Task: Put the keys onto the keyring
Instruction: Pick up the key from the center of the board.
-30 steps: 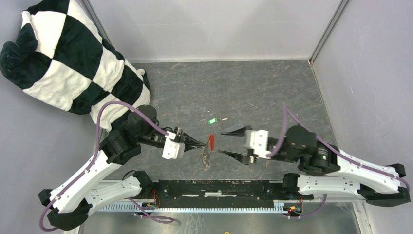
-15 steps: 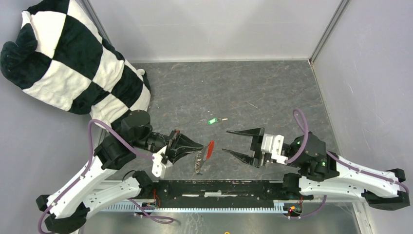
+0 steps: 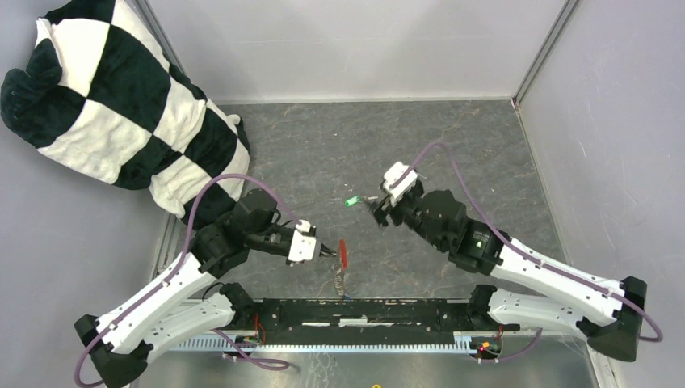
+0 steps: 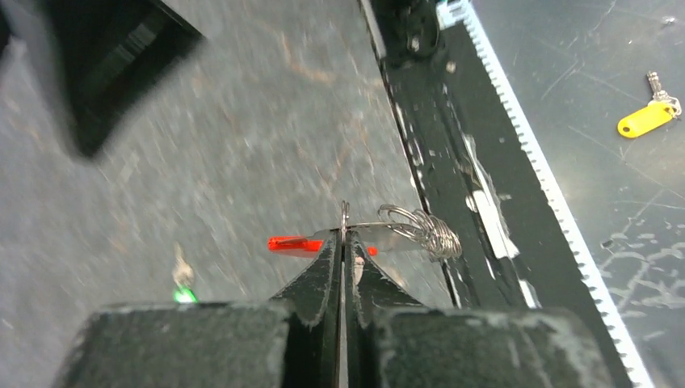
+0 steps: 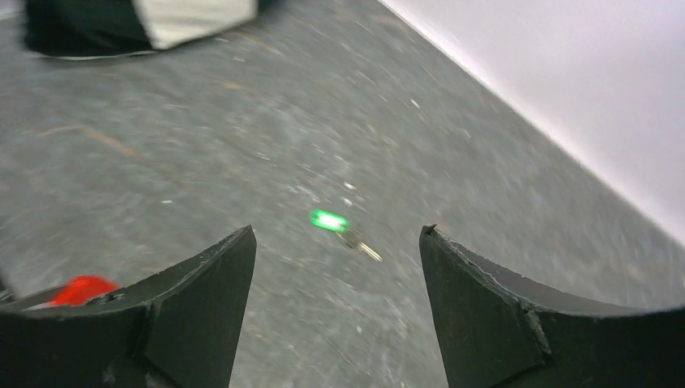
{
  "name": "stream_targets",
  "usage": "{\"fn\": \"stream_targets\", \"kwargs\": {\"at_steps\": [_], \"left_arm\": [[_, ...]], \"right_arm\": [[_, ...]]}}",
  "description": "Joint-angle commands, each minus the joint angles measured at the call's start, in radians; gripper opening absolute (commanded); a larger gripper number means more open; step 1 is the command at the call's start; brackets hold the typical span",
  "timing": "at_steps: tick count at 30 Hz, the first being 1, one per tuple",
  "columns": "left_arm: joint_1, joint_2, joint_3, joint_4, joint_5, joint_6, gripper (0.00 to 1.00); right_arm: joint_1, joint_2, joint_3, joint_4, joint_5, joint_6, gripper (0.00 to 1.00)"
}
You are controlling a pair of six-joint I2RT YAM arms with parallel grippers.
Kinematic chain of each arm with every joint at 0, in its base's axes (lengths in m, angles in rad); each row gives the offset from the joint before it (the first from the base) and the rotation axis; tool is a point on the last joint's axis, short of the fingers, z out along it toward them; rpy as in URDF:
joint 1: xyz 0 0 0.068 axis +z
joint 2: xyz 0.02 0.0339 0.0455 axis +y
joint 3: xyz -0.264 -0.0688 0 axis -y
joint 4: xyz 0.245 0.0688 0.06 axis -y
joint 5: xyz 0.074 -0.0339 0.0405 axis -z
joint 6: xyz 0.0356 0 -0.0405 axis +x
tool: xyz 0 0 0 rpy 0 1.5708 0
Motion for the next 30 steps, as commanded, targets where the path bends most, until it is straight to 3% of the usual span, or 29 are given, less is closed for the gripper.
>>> {"fn": "stream_targets", "kwargs": {"at_steps": [1,8,14,19,25,30], "left_arm": [[0.094,-0.008,-0.048,-0.017,-0.028,-0.131,0.02],[0.216,0.05,-0.045,-0.102,0.048,-0.116,0.02],[0.225,0.038,-0.059,-0.07,0.027,-0.2,0.02],[0.228,0.026,-0.039,-0.066,-0.005,-0.295,0.02],[0.229,0.004,-0.033,-0.119,-0.019,-0.337,0.02],[0.23,-0.049,-0.031,-0.103,-0.035,-0.37,0.02]], "right_arm": [[-0.173,0.025,-0.052,0.084,-0.018,0.173,0.8],[-0.351,0.268,-0.137,0.285,-0.249,0.143,0.7],[-0.416,0.508,-0.102,0.361,-0.503,-0.169,0.6],[-0.433,0.651,-0.023,0.316,-0.538,-0.319,0.59],[-0.444,0.741,-0.025,0.409,-0.547,-0.335,0.62],[-0.445,0.808,0.001,0.429,-0.562,-0.348,0.59]]}}
